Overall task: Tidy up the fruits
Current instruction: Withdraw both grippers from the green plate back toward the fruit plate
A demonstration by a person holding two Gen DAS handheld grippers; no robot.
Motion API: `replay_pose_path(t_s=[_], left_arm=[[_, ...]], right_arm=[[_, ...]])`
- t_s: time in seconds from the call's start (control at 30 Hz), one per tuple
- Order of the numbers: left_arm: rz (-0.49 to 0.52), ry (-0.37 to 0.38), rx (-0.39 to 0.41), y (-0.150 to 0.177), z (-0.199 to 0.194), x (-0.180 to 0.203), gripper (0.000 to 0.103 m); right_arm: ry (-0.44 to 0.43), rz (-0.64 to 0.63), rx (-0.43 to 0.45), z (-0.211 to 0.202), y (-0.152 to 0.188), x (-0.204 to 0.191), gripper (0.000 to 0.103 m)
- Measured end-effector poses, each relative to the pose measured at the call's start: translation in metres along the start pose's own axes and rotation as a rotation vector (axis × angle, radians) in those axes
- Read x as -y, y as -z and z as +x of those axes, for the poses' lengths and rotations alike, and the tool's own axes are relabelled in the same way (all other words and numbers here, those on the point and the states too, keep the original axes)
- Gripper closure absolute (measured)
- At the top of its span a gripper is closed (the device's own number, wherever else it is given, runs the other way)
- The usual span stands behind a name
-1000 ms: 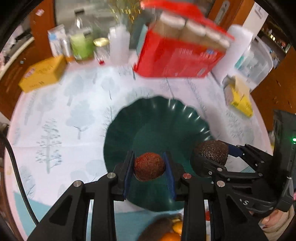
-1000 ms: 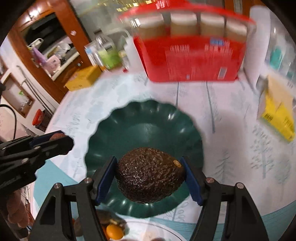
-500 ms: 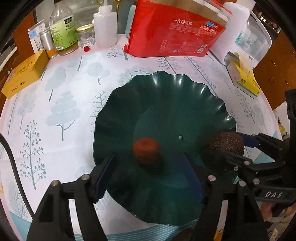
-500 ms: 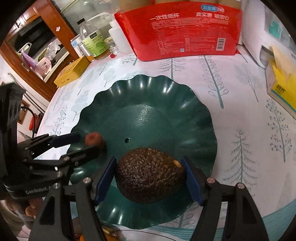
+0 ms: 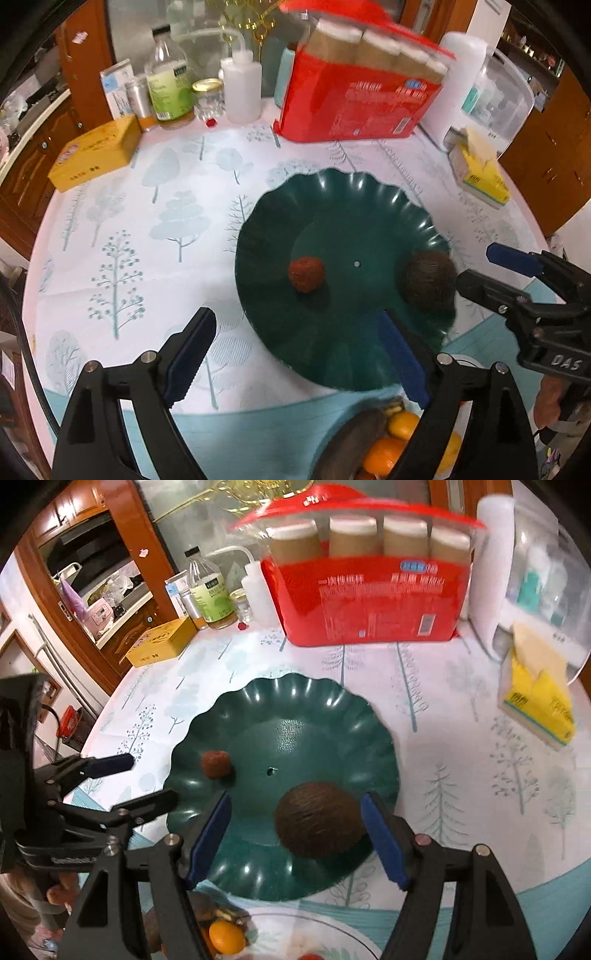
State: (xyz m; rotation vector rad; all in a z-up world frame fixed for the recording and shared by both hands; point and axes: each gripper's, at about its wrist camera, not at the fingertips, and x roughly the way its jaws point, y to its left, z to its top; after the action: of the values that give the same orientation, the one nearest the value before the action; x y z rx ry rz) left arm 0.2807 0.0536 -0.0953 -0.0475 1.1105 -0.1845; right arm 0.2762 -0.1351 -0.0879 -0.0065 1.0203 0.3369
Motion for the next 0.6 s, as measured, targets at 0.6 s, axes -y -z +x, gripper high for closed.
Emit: replay_pose_path(t_s=[0.6], left_arm=[[-0.03,-0.031,0.194,0.069,-0.137,0.034,0.011]], right_arm=[[0.015,-0.104,0.238,-0.137,0.073,-0.03,0.029]])
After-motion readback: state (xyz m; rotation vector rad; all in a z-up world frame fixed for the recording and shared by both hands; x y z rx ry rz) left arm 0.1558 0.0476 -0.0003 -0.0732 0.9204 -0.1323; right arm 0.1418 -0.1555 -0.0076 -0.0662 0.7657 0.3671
